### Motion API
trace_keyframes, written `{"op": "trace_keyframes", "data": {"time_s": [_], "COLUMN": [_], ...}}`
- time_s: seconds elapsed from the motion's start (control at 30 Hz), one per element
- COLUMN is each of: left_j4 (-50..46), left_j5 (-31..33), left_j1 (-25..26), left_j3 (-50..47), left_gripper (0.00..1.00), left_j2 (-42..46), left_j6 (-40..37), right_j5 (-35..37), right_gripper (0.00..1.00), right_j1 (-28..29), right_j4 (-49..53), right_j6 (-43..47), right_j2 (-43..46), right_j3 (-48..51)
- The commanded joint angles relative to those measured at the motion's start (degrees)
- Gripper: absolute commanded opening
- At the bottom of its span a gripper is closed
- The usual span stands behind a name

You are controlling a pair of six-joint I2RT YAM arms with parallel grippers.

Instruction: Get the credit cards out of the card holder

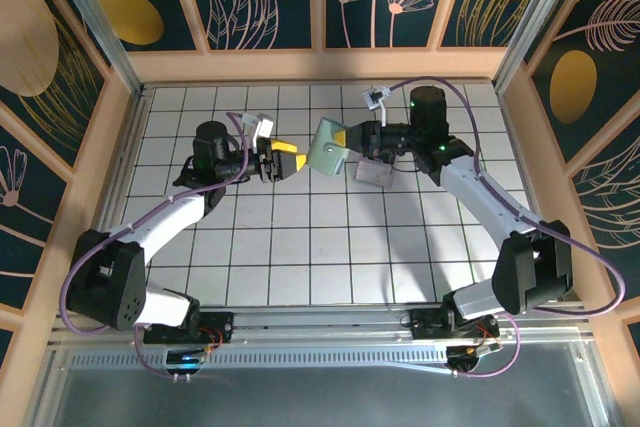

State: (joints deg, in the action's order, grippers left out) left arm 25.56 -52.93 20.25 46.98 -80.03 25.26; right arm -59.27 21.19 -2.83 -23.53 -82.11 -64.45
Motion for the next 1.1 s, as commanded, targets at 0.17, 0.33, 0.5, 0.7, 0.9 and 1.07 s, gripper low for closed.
{"op": "trace_keyframes", "data": {"time_s": [0.17,0.33,0.5,0.7,0.9,1.07], "left_j4": [1.91,1.63,3.95,4.29,7.86,9.28], "left_j5": [-5.67,-5.43,-5.72,-4.79,-3.0,1.39], "left_j1": [3.22,3.58,3.65,3.83,4.42,5.77], "left_j3": [1.44,1.66,1.49,1.18,-1.12,-2.52], "left_gripper": [0.68,0.62,0.54,0.41,0.25,0.21], "left_j2": [0.06,-1.03,-1.76,-1.65,-1.02,0.15], "left_j6": [-3.89,-3.2,-1.17,-0.33,3.33,5.23], "right_j5": [-3.05,-3.4,-3.33,-2.48,0.09,3.84], "right_gripper": [0.01,0.01,0.01,0.03,0.06,0.11], "right_j1": [0.41,1.1,1.79,3.15,3.52,3.76], "right_j4": [-2.72,-4.13,-4.37,-5.96,-7.63,-8.51], "right_j6": [-1.51,-2.05,-1.98,-2.69,-3.71,-5.09], "right_j2": [-1.48,-1.51,-1.91,-2.98,-3.39,-3.33], "right_j3": [-1.5,-1.47,-1.65,-1.56,-1.21,-0.49]}}
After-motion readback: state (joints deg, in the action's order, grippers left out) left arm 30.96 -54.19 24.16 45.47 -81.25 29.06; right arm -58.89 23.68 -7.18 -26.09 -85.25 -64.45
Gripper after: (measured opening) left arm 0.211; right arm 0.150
